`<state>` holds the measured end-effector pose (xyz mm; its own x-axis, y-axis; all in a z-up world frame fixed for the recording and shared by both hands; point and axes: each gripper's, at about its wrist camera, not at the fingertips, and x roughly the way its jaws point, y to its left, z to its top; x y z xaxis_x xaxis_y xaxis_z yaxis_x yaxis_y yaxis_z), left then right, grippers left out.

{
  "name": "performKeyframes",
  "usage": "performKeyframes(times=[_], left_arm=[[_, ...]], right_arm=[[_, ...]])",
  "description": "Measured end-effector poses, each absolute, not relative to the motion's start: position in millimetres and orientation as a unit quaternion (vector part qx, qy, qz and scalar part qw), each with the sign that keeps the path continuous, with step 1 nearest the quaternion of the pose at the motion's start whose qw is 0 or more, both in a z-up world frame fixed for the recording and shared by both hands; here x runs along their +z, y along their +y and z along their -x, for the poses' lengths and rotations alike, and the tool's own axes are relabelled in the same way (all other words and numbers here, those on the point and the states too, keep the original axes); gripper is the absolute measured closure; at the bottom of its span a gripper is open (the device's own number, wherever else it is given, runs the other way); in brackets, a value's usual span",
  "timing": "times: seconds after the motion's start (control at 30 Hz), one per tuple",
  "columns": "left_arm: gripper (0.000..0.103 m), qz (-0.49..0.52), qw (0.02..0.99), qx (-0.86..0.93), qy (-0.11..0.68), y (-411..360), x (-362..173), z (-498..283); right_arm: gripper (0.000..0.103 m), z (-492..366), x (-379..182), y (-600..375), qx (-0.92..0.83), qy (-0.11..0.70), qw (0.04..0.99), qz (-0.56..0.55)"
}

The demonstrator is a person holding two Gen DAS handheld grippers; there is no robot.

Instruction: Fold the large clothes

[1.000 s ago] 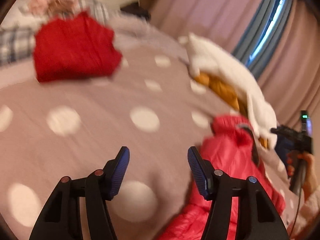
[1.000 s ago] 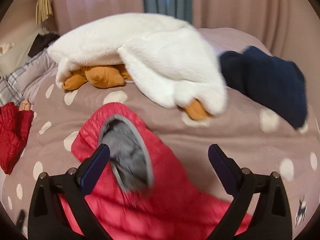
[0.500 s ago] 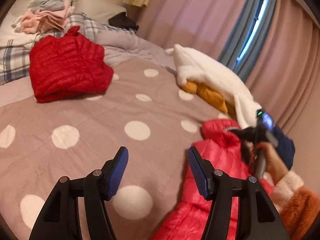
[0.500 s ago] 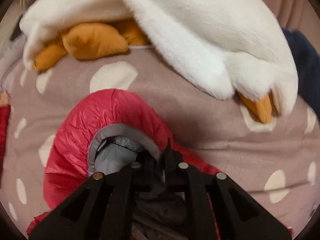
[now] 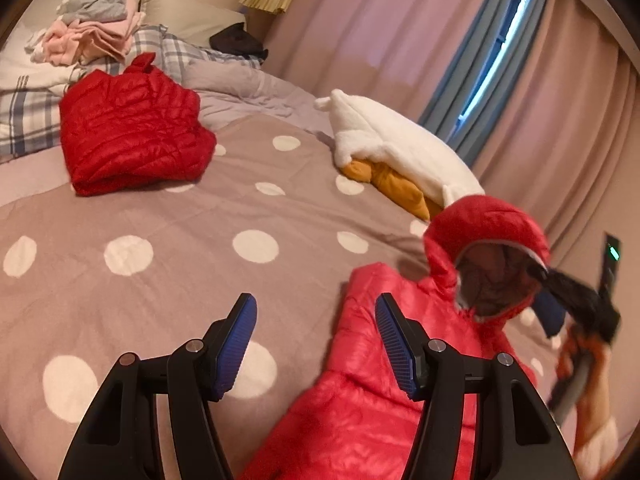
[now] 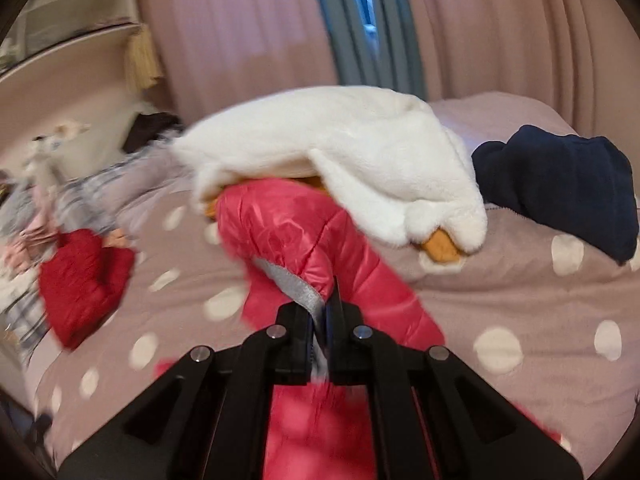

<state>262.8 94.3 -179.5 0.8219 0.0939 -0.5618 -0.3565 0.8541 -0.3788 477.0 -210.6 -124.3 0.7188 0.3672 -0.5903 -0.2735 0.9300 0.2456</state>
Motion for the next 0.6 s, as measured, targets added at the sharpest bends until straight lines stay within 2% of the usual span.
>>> performKeyframes(times=[0.13,0.3,0.37,0.47,0.53,0.6], left_arm=[[0.042,0.228,0.922,0.116,0.291,80,-181,-262],[0.042,0.210,0.920,0.101,0.316,62,-188,-266],[0.042,0.206,0.919,0.096,0.322,54,-190,-267],[0.038,0.194,0.921,0.094,0.325,43,-192,-272],[0.034,0.189,0.921,0.096,0.327,37,-193,-278],[0.032,0.191,0.919,0.091,0.333,34,-195,-284]], right_arm=[[0.097,-400,-152,-211,0.200,0.341,0.918,-0.038],[0.093,-331,-218,-234,0.188,0.420,0.888,-0.019],[0.088,-320,-235,-243,0.184,0.455,0.871,-0.031],[0.063,-310,-235,-249,0.179,0.469,0.864,-0.041],[0.033,-307,-221,-251,0.168,0.449,0.876,-0.044],[0.024,-312,-205,-253,0.169,0.424,0.885,-0.093]])
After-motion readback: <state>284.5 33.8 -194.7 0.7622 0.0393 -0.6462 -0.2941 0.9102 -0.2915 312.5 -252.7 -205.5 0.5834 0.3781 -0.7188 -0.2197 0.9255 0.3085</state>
